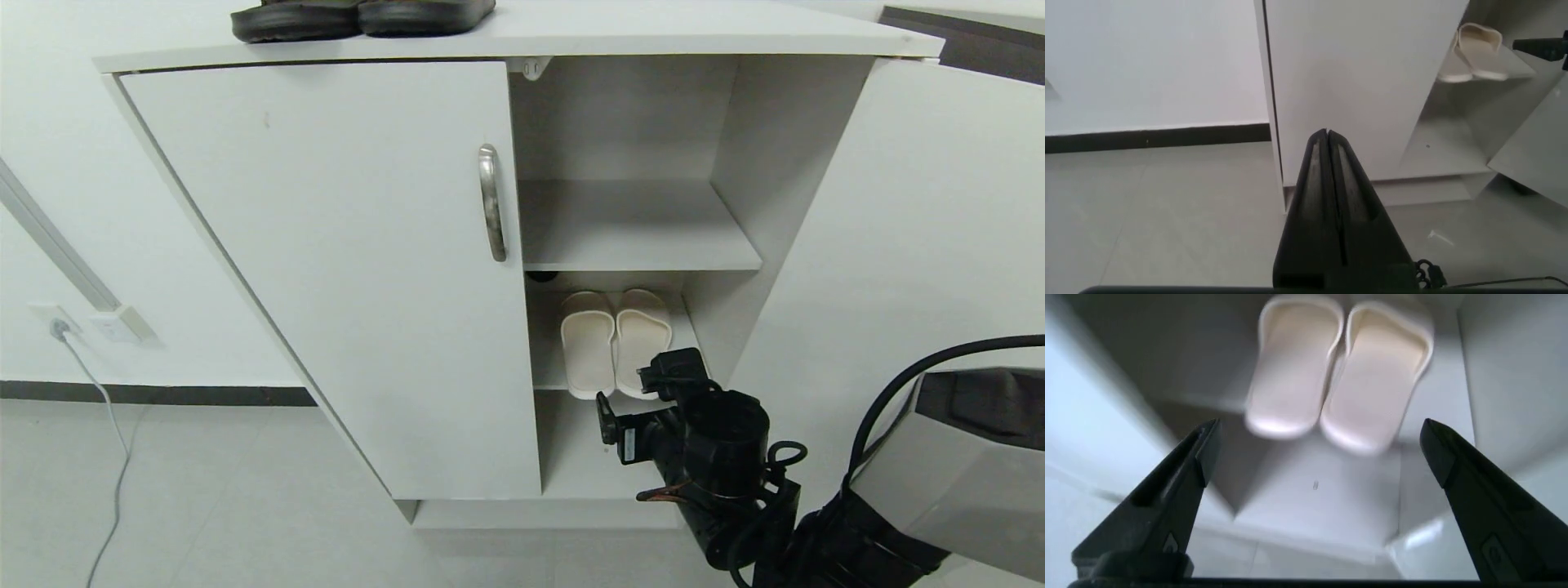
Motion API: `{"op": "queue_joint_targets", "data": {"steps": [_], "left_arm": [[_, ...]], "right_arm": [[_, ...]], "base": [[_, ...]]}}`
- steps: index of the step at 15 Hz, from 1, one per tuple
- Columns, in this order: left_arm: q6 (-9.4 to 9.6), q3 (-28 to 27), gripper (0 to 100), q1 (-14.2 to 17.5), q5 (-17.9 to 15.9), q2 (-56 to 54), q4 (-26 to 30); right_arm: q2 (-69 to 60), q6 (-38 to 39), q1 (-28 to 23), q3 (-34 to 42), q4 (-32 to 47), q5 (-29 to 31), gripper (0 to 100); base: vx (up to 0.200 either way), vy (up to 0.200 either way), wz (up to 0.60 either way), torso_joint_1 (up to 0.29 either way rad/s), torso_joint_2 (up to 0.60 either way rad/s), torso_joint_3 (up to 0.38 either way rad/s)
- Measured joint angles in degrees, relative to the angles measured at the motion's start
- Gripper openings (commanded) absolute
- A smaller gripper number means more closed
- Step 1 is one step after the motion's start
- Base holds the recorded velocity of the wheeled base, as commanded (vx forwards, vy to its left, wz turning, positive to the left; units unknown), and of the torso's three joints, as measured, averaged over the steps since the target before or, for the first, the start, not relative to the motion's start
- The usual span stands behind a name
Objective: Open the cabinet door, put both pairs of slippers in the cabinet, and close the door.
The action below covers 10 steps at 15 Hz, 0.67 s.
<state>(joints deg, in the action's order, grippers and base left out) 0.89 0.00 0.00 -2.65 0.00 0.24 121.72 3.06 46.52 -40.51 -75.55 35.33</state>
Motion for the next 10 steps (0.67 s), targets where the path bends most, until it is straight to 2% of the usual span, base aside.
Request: {"op": "queue_joint_targets", "data": {"steps": [1,10], "left_arm": [[0.0,-0.02,0,0.0,0.0,0.0,-0.04],[0.06,0.0,0,-0.02,0.0,0.0,-0.06]], "right_arm": [[0.07,0.0,-0.05,0.0,0.0,0.02,100],[0.85,-0.55,0.02,-1.99,0.41,-0.18,100]], "base": [[-0.2,0.0,0.0,0.007,0.0,0.002],[0.0,0.0,0.0,0.0,0.0,0.0]]}}
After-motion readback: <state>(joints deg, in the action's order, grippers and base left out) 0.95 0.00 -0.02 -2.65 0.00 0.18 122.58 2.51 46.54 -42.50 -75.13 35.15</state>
